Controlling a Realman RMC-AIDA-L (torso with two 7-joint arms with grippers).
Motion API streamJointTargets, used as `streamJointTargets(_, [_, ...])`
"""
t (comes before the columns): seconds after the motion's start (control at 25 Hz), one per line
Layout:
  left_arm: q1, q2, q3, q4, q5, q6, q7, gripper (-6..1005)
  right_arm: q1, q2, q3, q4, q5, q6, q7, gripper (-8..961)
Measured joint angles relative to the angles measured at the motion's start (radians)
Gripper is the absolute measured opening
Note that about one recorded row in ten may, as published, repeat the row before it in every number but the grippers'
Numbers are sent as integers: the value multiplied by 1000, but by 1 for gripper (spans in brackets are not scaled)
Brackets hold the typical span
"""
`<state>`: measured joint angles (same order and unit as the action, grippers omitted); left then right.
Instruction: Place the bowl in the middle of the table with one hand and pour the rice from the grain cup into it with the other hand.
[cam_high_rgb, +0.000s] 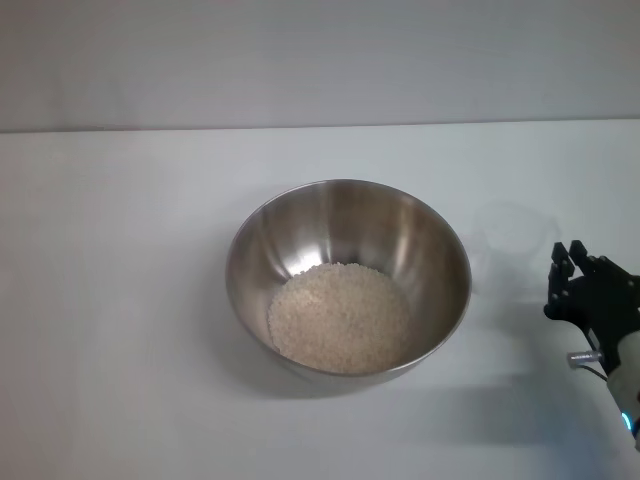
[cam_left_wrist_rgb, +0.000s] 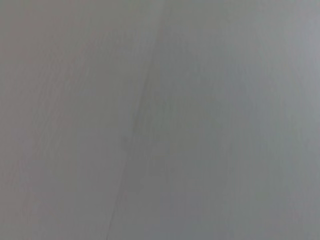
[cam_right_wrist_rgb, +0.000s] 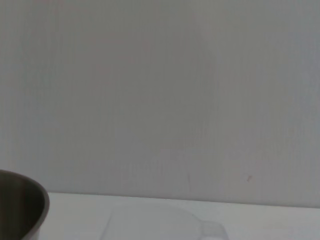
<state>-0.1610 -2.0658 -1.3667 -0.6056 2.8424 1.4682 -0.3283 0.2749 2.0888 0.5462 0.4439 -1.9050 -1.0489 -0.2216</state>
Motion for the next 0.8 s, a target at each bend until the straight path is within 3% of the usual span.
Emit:
streamJointTargets(0.12, [0,1,0,3,0,0,1,826,-30,-1,-18,4,0,-48,1,165])
streamJointTargets(0.2, [1,1,0,8,0,0,5,826,-72,-4,-52,0,-1,-197,16,175])
streamJointTargets(0.36, [-1,1,0,34,0,-9,9,826,-77,-9,-67,-33,-2,-350,70,194])
streamJointTargets(0.4, [-11,1,-3,65,0,-13,10,826,-55,-11,-69,-69,-2,-423,129,199])
streamJointTargets(0.6, [-57,-2,-4,176,0,-54,34,826,42,-10,-63,-182,-2,-533,275,223])
streamJointTargets(0.8, [-92,-5,0,252,-5,-66,72,826,96,-10,-60,-206,-1,-557,278,247])
